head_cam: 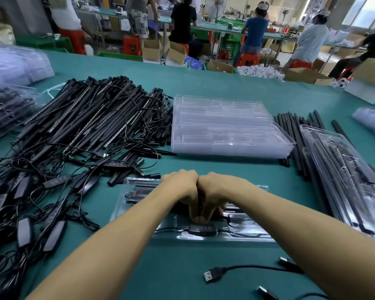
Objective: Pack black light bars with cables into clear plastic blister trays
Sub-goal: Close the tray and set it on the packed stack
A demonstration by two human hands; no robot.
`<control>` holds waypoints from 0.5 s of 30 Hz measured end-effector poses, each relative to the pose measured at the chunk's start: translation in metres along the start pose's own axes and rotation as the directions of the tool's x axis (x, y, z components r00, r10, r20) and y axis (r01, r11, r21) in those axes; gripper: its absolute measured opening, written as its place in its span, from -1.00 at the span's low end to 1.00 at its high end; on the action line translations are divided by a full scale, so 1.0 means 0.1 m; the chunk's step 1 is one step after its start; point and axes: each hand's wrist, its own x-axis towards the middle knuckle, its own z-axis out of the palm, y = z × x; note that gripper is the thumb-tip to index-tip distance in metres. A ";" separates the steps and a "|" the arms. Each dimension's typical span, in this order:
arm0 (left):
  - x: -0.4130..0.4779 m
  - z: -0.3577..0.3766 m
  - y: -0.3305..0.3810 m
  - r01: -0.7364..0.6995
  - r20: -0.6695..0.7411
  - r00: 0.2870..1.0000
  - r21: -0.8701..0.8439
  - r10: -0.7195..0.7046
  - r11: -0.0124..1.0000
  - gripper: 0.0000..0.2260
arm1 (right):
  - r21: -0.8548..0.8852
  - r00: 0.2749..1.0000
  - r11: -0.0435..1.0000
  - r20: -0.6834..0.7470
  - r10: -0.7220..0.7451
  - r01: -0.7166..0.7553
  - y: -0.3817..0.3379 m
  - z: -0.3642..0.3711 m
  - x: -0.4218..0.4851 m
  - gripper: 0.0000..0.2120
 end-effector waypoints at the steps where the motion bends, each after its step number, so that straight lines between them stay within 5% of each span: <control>1: -0.01 -0.01 0.01 0.004 -0.007 1.000 -0.001 -0.004 1.000 -0.51 | 0.001 1.000 1.000 -0.006 0.001 -0.001 0.00 0.00 0.00 -0.72; 8: -0.35 0.19 -0.26 -0.170 -0.223 0.968 -0.259 0.112 0.951 -0.61 | 0.174 0.973 0.982 -0.206 0.104 -0.068 0.19 0.23 -0.16 -0.52; 12: -0.74 0.54 -0.83 -0.239 -0.672 0.740 -0.237 0.019 0.942 -0.75 | 0.307 0.965 0.948 -0.212 0.152 -0.082 0.21 0.33 -0.23 -0.52; 15: -1.02 0.77 -1.27 -0.141 -0.788 0.614 -0.168 -0.047 0.976 -0.69 | 0.315 0.965 0.938 -0.165 0.205 -0.145 0.11 0.26 -0.23 -0.51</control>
